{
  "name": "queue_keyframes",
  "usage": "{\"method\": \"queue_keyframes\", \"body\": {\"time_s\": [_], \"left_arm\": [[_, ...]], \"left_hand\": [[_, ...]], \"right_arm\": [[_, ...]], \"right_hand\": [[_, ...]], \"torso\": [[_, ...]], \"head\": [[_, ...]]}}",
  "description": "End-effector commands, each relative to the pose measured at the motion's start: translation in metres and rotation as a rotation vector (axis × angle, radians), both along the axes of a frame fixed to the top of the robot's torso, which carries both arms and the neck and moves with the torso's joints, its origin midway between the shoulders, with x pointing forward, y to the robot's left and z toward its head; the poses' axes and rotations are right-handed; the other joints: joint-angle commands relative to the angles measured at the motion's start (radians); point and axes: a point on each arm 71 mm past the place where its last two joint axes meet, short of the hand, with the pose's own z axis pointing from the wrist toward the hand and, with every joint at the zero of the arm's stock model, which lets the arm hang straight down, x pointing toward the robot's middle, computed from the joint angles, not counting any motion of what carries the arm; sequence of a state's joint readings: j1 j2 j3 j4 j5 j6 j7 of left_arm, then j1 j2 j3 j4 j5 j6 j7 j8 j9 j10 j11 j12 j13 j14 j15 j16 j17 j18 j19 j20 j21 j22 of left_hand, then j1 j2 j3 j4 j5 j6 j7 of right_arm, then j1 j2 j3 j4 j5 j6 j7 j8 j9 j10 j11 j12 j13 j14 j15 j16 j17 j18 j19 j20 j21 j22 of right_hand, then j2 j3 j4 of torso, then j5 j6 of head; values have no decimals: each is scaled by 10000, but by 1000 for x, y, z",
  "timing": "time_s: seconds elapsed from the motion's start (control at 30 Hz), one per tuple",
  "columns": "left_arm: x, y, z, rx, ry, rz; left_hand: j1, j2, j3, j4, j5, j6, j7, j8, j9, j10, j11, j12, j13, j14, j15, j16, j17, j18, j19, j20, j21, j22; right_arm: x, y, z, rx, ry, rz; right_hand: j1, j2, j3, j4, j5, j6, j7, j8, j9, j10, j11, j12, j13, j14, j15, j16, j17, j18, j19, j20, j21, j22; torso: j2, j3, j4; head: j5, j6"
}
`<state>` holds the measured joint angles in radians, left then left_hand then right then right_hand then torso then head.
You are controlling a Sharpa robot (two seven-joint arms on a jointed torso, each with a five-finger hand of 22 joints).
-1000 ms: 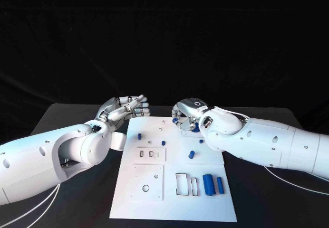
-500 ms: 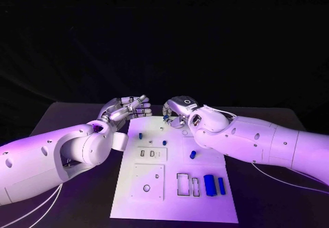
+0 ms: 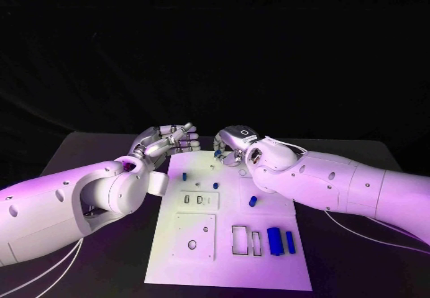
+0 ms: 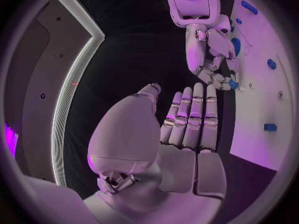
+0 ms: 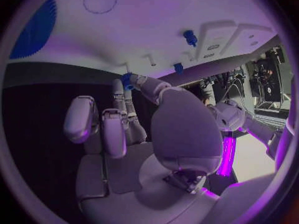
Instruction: Assemble the parts on the task board
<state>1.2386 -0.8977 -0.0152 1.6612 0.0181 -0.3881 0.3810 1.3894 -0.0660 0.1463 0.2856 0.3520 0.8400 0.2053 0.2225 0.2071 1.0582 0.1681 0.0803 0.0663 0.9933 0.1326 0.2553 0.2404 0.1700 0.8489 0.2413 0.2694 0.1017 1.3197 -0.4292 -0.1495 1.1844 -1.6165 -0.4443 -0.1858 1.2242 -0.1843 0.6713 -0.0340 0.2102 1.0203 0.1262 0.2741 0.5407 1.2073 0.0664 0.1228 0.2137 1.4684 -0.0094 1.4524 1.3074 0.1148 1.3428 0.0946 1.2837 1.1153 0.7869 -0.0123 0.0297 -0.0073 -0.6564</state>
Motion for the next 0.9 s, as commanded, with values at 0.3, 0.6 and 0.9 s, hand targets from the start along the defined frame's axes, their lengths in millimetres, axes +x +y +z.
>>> {"method": "queue_keyframes", "body": {"time_s": [0.3,0.6,0.9], "left_arm": [[0,-3,3,-135,-49,-228],[0,-3,4,-133,-61,-249],[0,-3,5,-124,-71,-261]], "left_hand": [[-84,51,-32,-29,5,-22,70,-62,-16,-10,47,-59,22,-62,22,-60,26,100,-32,19,-64,-27],[-84,51,-32,-29,5,-22,70,-62,-16,-10,47,-59,22,-62,22,-60,26,100,-32,19,-64,-27],[-84,51,-32,-29,5,-22,70,-62,-16,-10,47,-59,22,-62,22,-60,26,100,-32,19,-64,-27]], "right_arm": [[1,2,-6,-277,543,50],[1,6,-9,-317,607,80],[4,6,-10,-305,561,-6]], "right_hand": [[-28,-56,50,5,11,-27,-11,47,393,-77,14,-24,19,520,-4,11,100,-165,-55,-2,-39,-25],[-37,-67,51,8,7,-33,-11,42,399,-80,15,-27,22,520,-2,13,102,-161,-66,2,-52,-41],[-69,-108,61,20,4,-91,6,4,404,-125,30,-56,25,514,10,8,86,-153,-91,12,-77,-67]], "torso": [[24,2,-4],[23,1,-4],[23,-2,-5]], "head": [[30,-64],[47,-99],[70,-126]]}}
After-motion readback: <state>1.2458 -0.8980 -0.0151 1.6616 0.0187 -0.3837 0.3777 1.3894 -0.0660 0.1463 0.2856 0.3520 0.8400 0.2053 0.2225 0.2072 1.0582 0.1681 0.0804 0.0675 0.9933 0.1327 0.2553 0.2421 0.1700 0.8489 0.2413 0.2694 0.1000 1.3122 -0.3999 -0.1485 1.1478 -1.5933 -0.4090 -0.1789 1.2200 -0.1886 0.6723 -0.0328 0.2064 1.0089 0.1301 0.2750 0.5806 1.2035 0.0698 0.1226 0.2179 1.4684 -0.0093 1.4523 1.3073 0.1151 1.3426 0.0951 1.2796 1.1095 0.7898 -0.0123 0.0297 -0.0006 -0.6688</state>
